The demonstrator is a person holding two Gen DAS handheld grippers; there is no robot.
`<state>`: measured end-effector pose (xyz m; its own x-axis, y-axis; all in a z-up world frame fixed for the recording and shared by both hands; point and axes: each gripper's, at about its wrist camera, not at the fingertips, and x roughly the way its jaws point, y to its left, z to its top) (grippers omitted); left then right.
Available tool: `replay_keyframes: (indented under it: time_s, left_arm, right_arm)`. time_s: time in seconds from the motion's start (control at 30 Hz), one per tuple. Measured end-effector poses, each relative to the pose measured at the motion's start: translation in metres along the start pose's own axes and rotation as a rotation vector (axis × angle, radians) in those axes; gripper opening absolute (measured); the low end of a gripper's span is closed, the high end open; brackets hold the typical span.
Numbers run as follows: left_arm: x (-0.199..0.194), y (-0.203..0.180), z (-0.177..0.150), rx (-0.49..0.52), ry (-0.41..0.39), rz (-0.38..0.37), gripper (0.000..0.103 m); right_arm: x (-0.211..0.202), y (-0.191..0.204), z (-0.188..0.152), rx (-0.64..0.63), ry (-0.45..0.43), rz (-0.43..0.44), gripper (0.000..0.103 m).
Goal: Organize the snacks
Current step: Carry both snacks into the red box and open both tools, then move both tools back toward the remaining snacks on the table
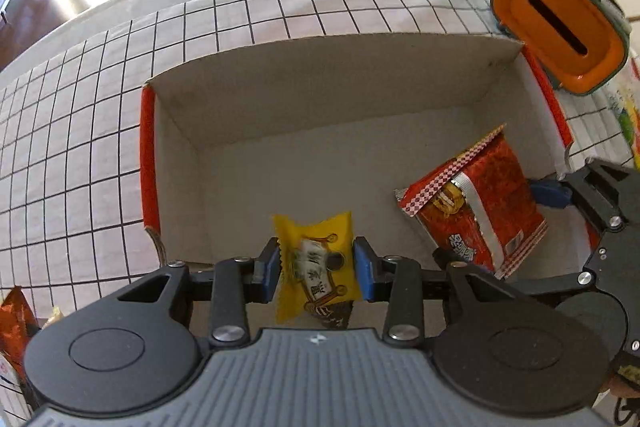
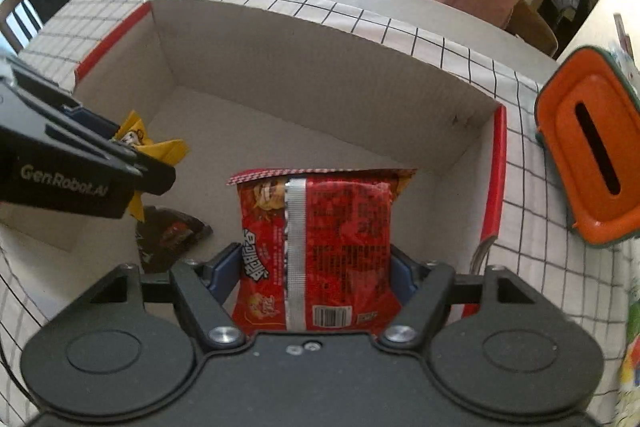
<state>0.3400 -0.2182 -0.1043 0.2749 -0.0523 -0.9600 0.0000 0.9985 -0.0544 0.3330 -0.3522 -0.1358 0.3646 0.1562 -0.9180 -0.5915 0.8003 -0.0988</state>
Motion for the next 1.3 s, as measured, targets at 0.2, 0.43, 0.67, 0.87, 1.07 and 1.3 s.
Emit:
replay_keyframes:
  time_s: [0.2,0.43,0.67,0.87,1.07,1.3]
  left_arm:
    - [0.012,-0.002,0.008,0.004,0.025,0.015,0.037]
    - [0.013,0.003,0.007,-0.009,0.023,0.002,0.038]
    - [-0.001,0.009,0.001,-0.024,-0.022,-0.018,0.041]
    - [-0.020,0.014,-0.008,-0.024,-0.080,-0.033,0.045]
    - [-0.040,0.020,-0.020,-0.030,-0.131,-0.056,0.046]
    - [-0.069,0.026,-0.037,-0.013,-0.241,-0.059,0.046]
  right_arm:
    - [0.006,0.002,0.002,-0.027,0.024,-0.003,0.073]
    - [0.001,-0.002,0.002,-0.014,0.005,0.014,0.074]
    - [-0.016,-0.005,0.000,0.021,-0.043,0.036,0.080]
    - [-0.035,-0.006,-0.003,0.057,-0.082,0.048,0.082]
    - [-0.058,-0.010,-0.008,0.112,-0.131,0.061,0.083]
    - [-0.086,-0.008,-0.019,0.183,-0.200,0.093,0.083]
